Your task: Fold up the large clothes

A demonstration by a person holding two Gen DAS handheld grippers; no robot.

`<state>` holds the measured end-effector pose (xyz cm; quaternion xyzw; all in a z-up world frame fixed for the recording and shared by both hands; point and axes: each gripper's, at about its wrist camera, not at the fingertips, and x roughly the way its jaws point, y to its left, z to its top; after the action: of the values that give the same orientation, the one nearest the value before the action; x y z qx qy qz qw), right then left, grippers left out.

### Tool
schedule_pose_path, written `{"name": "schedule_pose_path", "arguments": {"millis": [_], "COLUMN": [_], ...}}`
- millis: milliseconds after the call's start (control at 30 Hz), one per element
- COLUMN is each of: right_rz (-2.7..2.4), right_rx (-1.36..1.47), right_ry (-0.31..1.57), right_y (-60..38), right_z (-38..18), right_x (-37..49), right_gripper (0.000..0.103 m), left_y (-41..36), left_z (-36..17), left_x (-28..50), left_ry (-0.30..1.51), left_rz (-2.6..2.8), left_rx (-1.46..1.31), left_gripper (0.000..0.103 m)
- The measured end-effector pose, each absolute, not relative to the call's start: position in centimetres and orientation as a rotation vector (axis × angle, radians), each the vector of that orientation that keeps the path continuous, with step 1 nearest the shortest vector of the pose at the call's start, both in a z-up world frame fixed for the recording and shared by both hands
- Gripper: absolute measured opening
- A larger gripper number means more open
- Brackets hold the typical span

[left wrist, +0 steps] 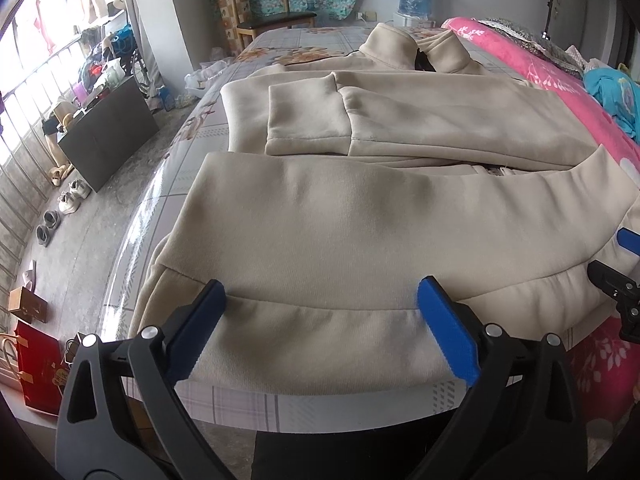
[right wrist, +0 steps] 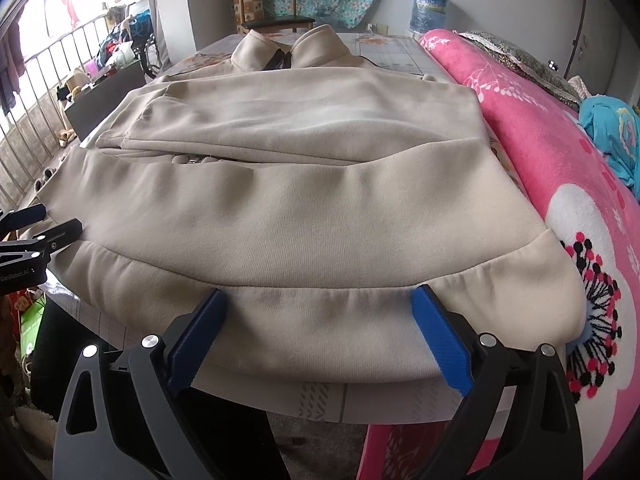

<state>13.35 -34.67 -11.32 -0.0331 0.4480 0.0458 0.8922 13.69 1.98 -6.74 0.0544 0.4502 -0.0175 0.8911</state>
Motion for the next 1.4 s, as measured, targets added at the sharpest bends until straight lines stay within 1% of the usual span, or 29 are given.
{"name": "schedule_pose_path", "arguments": {"millis": [1167,1300,1400], "right_rz": [0.106,0.08,0.045], "right_rx": [-0.063,-0.063,0.022], "right_ry": [0.926,0.92,0.925], "right_y": [-34.8,-36.4,-40.1], "right_z": [-11.3,-10.9,-10.7], "right_x": [13.3,13.0,12.8], "right_gripper": [0.093,0.093,0.093], "left_y": [2.2,2.8,3.9], "left_z": [-6.7,-6.6,-6.7], "left_x": [13.7,13.4,13.4], "left_ry": [0.929,0.909,0.896], "left_rz": [-0.053,-0.081,-0.088], "left_rx": [0.103,0.111,0.1], "left_gripper": [0.095,0.095,0.095]}}
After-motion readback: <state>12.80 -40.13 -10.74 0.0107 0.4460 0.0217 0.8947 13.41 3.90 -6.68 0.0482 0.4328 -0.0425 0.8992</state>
